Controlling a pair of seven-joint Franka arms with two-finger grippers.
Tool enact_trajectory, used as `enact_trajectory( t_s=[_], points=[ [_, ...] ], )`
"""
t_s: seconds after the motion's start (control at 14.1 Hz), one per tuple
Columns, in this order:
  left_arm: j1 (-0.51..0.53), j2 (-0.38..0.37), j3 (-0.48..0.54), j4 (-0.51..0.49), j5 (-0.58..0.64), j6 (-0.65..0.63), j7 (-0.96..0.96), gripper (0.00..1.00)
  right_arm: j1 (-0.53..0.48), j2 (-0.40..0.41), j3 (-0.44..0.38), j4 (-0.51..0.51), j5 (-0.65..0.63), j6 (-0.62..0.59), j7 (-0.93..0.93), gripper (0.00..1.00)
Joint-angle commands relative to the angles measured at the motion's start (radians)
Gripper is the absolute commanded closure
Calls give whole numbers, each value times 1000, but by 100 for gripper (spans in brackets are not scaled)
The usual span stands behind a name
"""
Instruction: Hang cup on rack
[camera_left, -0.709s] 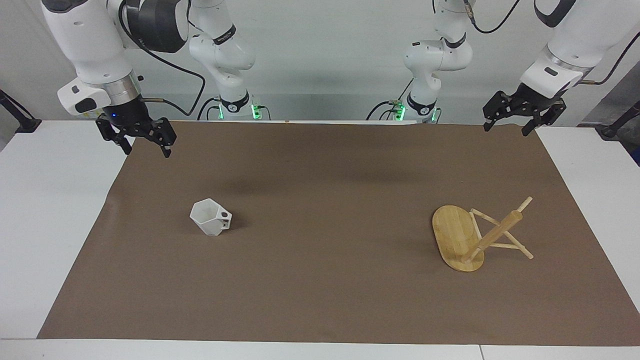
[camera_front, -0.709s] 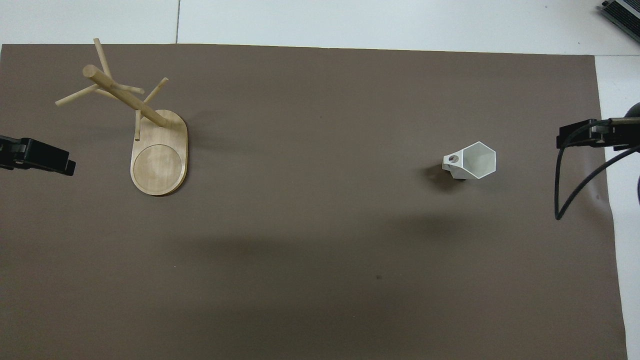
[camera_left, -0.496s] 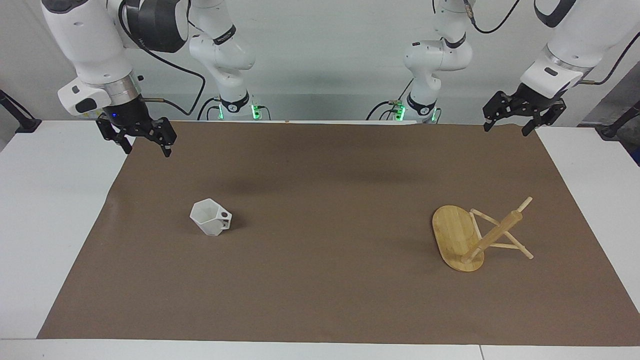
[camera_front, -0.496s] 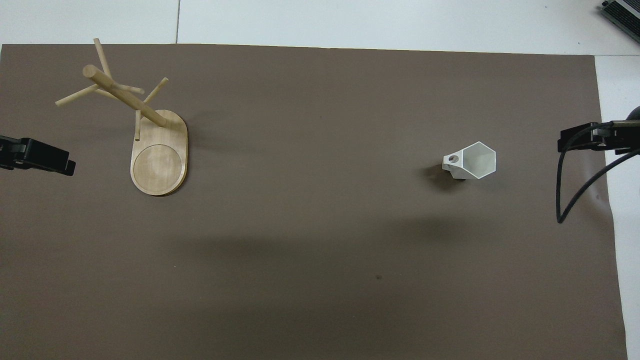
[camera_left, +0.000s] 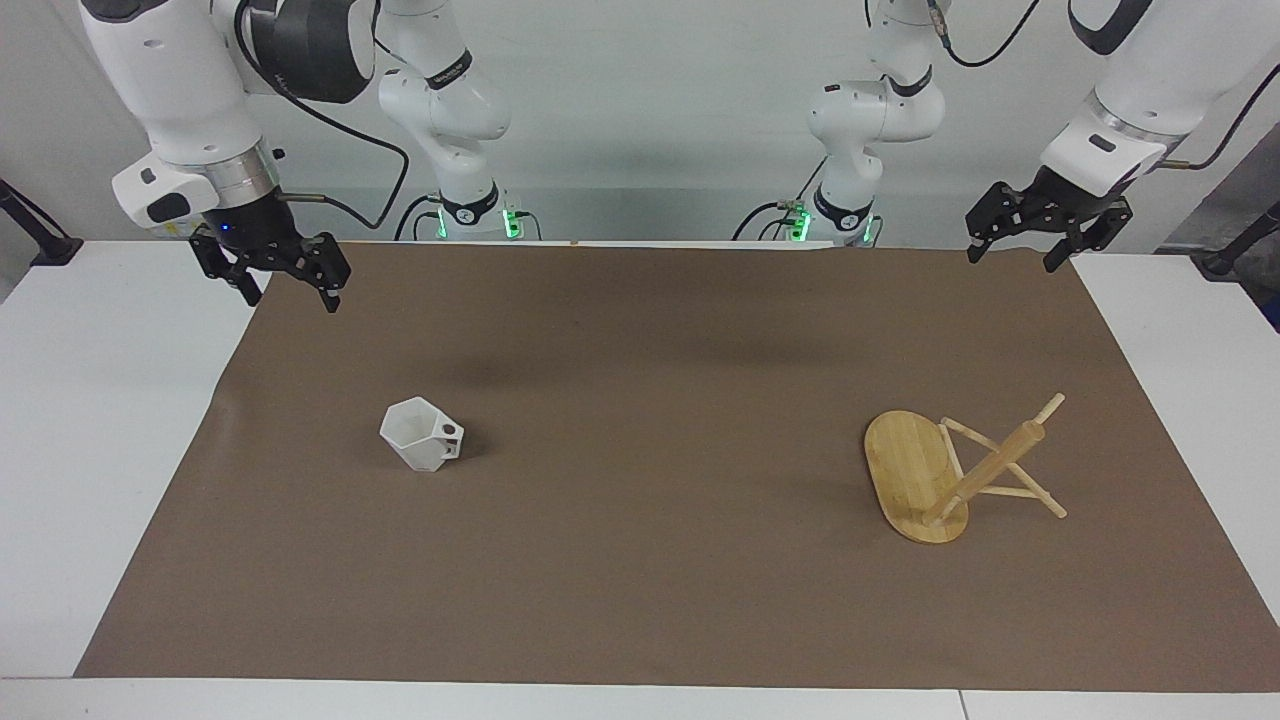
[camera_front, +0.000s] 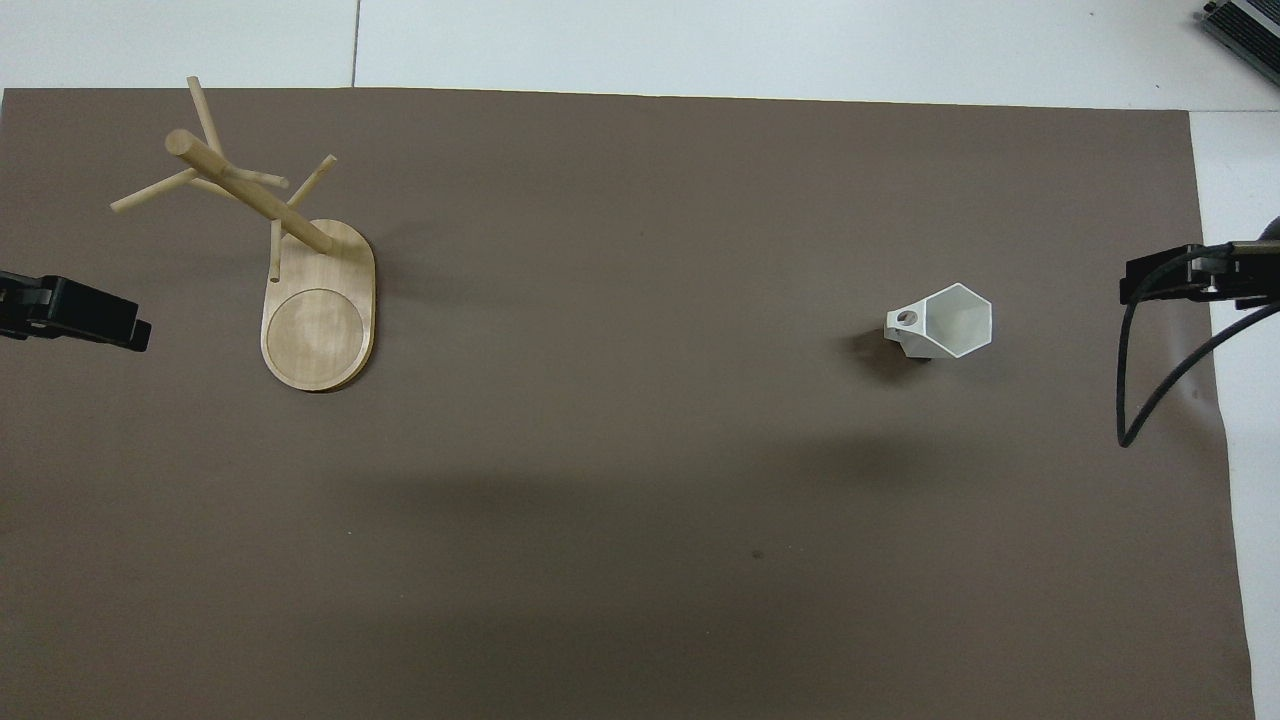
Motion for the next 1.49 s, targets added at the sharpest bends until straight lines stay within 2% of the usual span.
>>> enact_trajectory(
  t_s=[0.0,0.5,0.71,1.13,1.42],
  points=[
    [14,-23,-11,-27,17,4,5,0,-8,-18,10,-15,1,-5,-5,0],
    [14,-23,-11,-27,17,4,5,0,-14,-21,12,-22,4,-8,-129,0],
    [14,-23,-11,-27,17,4,5,0,-14,-22,9,-34,61,5,-120,0],
    [14,-23,-11,-27,17,4,5,0,-14,2,7,-184,61,245,-117,0],
    [14,-23,-11,-27,17,4,5,0,-16,93,7,-198,61,326,-115,0]
  ],
)
